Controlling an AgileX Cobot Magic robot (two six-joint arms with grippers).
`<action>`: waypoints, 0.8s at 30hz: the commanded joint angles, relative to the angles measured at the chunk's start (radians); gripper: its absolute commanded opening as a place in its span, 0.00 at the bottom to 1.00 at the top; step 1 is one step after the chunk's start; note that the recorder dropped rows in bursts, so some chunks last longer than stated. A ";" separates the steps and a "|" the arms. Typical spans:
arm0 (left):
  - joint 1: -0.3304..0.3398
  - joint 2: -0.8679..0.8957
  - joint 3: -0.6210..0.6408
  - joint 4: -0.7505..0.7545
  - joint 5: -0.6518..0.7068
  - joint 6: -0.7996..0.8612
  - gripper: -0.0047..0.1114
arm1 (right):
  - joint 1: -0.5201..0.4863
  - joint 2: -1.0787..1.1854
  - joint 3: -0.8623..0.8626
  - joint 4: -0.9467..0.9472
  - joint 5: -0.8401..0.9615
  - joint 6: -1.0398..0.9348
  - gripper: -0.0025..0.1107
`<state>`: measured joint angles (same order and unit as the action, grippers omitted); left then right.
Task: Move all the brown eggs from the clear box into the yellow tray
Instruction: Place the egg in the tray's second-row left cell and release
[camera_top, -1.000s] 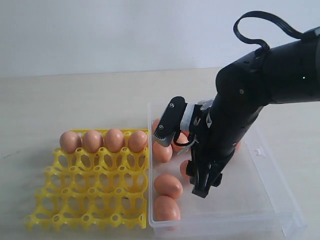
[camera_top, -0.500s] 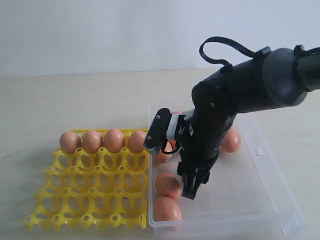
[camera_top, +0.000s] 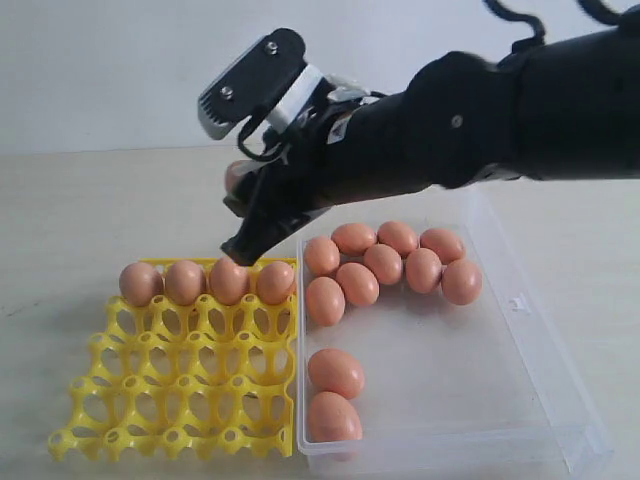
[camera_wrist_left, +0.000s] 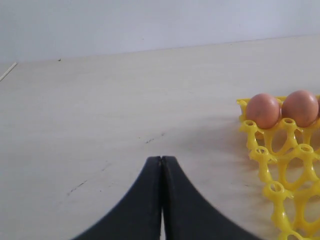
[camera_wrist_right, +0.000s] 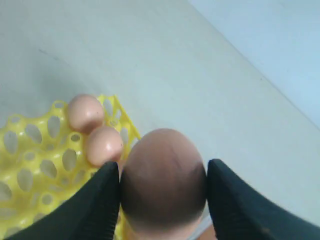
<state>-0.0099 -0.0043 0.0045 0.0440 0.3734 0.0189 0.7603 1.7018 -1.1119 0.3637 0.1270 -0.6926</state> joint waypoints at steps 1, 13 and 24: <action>0.003 0.004 -0.005 0.003 -0.001 0.003 0.04 | 0.075 0.086 -0.001 0.047 -0.170 0.022 0.02; 0.003 0.004 -0.005 0.003 -0.001 0.003 0.04 | 0.135 0.243 -0.003 -0.696 -0.726 1.212 0.02; 0.003 0.004 -0.005 0.003 -0.001 0.003 0.04 | 0.133 0.393 -0.003 -0.710 -0.852 1.258 0.02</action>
<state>-0.0099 -0.0043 0.0045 0.0440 0.3734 0.0189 0.8950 2.0680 -1.1119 -0.3350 -0.6666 0.5500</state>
